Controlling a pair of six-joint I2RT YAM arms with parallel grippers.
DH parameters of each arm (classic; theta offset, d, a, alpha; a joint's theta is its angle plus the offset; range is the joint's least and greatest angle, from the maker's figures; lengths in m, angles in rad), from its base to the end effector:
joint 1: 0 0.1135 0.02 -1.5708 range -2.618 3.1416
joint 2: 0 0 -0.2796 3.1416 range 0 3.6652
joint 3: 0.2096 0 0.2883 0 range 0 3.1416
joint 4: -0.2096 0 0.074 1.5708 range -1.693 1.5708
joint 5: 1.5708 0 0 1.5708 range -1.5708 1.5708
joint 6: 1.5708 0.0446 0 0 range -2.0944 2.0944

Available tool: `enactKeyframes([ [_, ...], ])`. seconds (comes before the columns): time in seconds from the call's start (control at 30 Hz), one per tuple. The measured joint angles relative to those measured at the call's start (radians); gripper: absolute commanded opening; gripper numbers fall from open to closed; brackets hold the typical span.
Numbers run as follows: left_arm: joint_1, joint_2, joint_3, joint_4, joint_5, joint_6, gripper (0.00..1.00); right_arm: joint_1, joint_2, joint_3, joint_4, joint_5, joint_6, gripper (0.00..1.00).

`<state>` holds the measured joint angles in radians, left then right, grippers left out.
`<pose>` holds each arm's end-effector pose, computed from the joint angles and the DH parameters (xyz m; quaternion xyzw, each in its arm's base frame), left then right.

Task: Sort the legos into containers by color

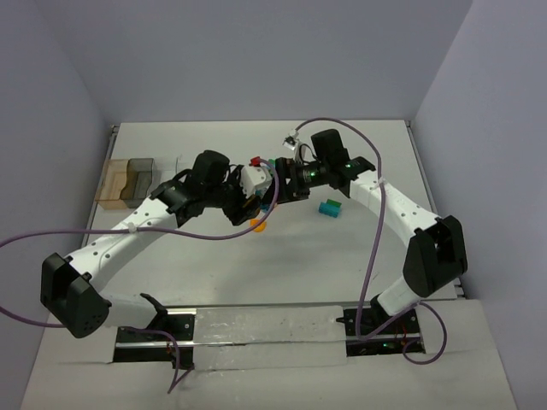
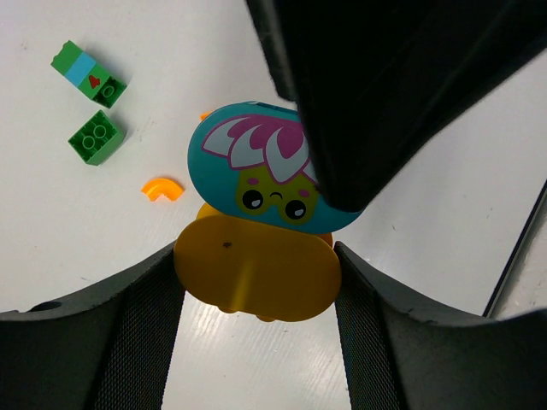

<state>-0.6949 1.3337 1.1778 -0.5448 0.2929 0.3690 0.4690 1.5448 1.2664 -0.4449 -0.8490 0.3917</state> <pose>0.2463 -0.2221 0.3255 0.5081 0.7420 -0.1982 0.3900 0.3220 0.2007 0.3047 -0.2013 0.8235 0.4975 0.1839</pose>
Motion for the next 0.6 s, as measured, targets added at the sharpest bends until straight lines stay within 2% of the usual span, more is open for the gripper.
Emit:
enactKeyframes([
  [0.23, 0.000, -0.002, 0.000, 0.002, 0.003, -0.014, 0.00, 0.000, 0.062, 0.036, 0.057, -0.122, 0.070, 0.44],
  [0.3, 0.000, -0.002, -0.001, 0.002, -0.001, -0.018, 0.00, -0.002, 0.075, 0.036, 0.063, -0.135, 0.090, 0.23],
  [0.37, 0.000, -0.002, -0.003, 0.000, -0.008, -0.018, 0.00, -0.003, 0.082, 0.037, 0.063, -0.139, 0.111, 0.13],
  [0.4, 0.000, -0.002, -0.003, 0.001, -0.009, -0.019, 0.00, -0.004, 0.084, 0.037, 0.063, -0.141, 0.115, 0.05],
  [0.47, 0.000, -0.002, -0.003, 0.002, -0.010, -0.020, 0.00, -0.004, 0.084, 0.038, 0.063, -0.141, 0.115, 0.00],
  [0.6, -0.003, -0.010, -0.017, 0.021, -0.018, -0.021, 0.00, -0.007, 0.084, 0.041, 0.062, -0.139, 0.109, 0.00],
])
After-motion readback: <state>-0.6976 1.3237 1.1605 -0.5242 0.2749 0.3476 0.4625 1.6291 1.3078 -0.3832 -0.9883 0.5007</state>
